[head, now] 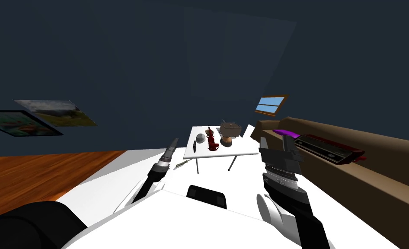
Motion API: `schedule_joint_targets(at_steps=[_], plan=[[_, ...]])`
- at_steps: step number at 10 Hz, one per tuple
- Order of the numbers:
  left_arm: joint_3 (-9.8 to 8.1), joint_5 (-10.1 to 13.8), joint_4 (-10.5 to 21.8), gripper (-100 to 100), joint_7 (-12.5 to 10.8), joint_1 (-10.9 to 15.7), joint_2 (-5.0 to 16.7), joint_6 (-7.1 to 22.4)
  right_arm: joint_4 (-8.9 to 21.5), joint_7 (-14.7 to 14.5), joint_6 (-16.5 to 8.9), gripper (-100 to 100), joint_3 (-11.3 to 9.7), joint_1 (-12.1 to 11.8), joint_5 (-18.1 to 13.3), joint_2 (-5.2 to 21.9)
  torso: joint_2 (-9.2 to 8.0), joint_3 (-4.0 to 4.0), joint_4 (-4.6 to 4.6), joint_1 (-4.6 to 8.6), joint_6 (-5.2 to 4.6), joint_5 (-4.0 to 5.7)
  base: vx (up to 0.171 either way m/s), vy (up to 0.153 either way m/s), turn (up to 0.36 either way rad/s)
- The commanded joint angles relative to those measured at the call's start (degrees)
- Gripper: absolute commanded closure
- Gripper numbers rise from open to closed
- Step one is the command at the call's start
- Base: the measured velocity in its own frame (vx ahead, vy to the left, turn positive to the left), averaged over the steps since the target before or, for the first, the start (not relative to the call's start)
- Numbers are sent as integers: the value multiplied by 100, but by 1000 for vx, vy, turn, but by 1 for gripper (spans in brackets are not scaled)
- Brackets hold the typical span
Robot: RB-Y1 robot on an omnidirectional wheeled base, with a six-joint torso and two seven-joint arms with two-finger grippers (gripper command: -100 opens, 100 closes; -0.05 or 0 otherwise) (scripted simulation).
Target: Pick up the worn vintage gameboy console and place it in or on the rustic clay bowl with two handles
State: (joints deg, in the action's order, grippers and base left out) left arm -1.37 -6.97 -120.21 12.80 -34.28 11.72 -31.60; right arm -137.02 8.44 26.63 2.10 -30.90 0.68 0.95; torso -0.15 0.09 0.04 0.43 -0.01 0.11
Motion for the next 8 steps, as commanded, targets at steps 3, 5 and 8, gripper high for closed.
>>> schedule_joint_targets(at_steps=[3,5,8], plan=[[-209,-84,526,-100,609,-182,114,147,0,0,0,0,0,0,0,0,2,-1,-1,-1,1,0,-12,-125,-145],[-360,-134,830,-100,943,-274,162,244,0,0,0,0,0,-1,0,0,11,-6,-2,-1,1,0,21,-123,-154],[-529,-189,1135,-100,1300,-351,205,361,0,0,0,0,0,-1,0,0,25,-14,-5,2,1,1,40,-118,-98]])
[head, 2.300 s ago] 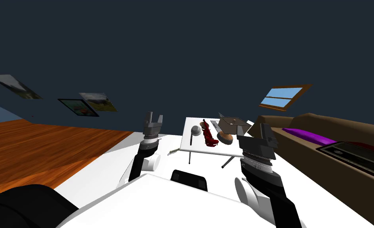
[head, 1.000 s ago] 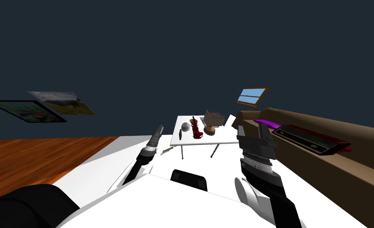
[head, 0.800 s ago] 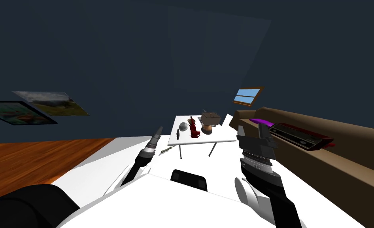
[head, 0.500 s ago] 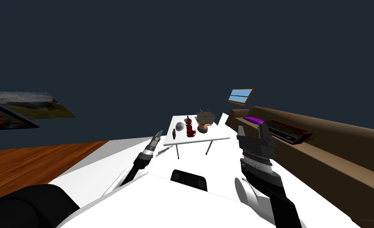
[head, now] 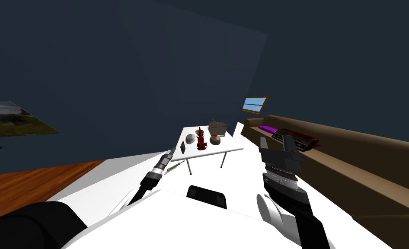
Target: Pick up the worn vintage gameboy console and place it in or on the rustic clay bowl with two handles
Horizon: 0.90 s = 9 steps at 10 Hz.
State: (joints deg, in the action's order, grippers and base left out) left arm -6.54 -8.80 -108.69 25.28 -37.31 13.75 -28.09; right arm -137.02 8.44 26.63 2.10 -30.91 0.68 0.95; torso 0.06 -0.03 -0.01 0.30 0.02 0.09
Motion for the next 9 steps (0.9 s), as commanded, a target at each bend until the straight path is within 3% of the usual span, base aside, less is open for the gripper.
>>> schedule_joint_targets(at_steps=[1,3,4,9], plan=[[-101,-35,134,-100,226,-82,25,76,0,0,0,0,0,0,0,0,0,0,0,0,0,0,35,-71,-99],[-285,-93,429,-100,564,-136,75,214,0,0,0,0,0,0,0,0,5,-2,-1,2,-1,0,66,-111,-133],[-285,-93,429,-100,567,-136,75,214,0,0,0,0,0,0,0,0,9,-5,-2,7,-1,1,47,-62,-31],[-743,-234,1095,-100,1346,-218,224,574,0,0,0,0,0,-1,0,0,17,-9,-3,-4,0,-1,80,-81,-108]])
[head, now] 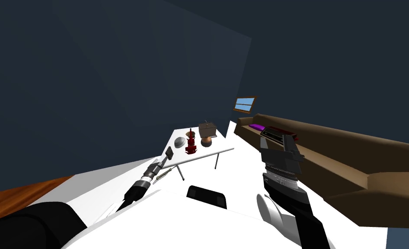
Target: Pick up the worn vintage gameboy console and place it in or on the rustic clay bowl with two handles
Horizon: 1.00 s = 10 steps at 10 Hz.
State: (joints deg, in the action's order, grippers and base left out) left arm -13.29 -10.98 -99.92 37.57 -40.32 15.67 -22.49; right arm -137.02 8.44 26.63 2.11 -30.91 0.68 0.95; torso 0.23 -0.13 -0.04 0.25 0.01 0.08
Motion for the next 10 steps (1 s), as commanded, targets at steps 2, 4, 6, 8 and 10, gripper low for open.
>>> schedule_joint_targets(at_steps=[2,4,6,8,10], plan=[[-153,-41,332,-100,253,73,66,81,0,0,0,0,0,0,0,0,-8,4,1,-7,1,-2,57,-57,-40],[-305,-86,537,-100,498,58,133,204,0,0,0,0,0,0,0,0,-11,7,3,-6,0,-1,72,-62,-89],[-434,-123,709,-100,703,47,192,309,0,0,0,0,0,0,0,0,-4,2,1,-4,1,-1,87,-67,-84],[-571,-162,891,-100,921,36,257,419,0,0,0,0,0,0,0,0,-3,2,1,-7,0,-1,77,-57,-72],[-590,-165,904,-100,932,29,264,433,0,0,0,0,1,0,0,0,-12,7,2,-13,1,-3,44,-26,-29]])
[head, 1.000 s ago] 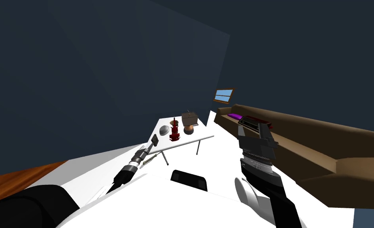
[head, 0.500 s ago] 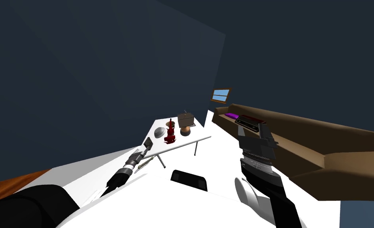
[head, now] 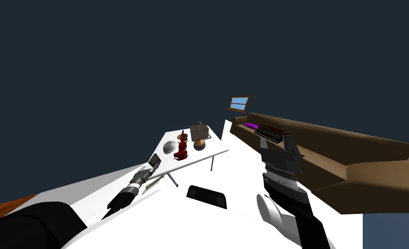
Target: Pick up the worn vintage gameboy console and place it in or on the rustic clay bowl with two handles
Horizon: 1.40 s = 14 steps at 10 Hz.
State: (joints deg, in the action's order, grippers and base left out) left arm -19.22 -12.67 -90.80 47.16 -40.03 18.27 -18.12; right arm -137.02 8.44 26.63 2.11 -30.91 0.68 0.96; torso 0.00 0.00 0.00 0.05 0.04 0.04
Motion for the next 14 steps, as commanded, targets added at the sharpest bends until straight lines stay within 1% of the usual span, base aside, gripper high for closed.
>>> schedule_joint_targets(at_steps=[1,2,3,7,8,9,14], plan=[[0,0,0,0,0,0,0,0,0,0,0,0,0,0,0,0,0,0,0,0,0,0,5,-3,2],[1,0,-1,-100,-3,0,0,-1,0,0,0,0,0,0,0,0,-9,5,2,-5,0,-1,0,0,0],[1,0,-1,100,-2,0,0,-1,0,0,0,0,0,0,0,0,-12,7,3,-7,0,-2,0,0,0],[0,0,1,100,-2,-7,-2,0,0,0,0,0,0,1,0,0,-4,3,4,-13,-8,-4,-1,0,4],[0,0,1,0,-2,-7,-2,0,0,0,0,0,0,0,0,0,-3,3,3,-13,-8,-4,0,0,0],[-64,-1,117,-100,-16,156,49,128,0,0,0,0,0,0,0,0,-3,3,3,-13,-8,-4,-4,3,-116],[-247,-6,430,-100,-46,608,196,487,0,0,0,0,0,1,0,0,-4,3,4,-19,-9,-5,-8,10,-111]])
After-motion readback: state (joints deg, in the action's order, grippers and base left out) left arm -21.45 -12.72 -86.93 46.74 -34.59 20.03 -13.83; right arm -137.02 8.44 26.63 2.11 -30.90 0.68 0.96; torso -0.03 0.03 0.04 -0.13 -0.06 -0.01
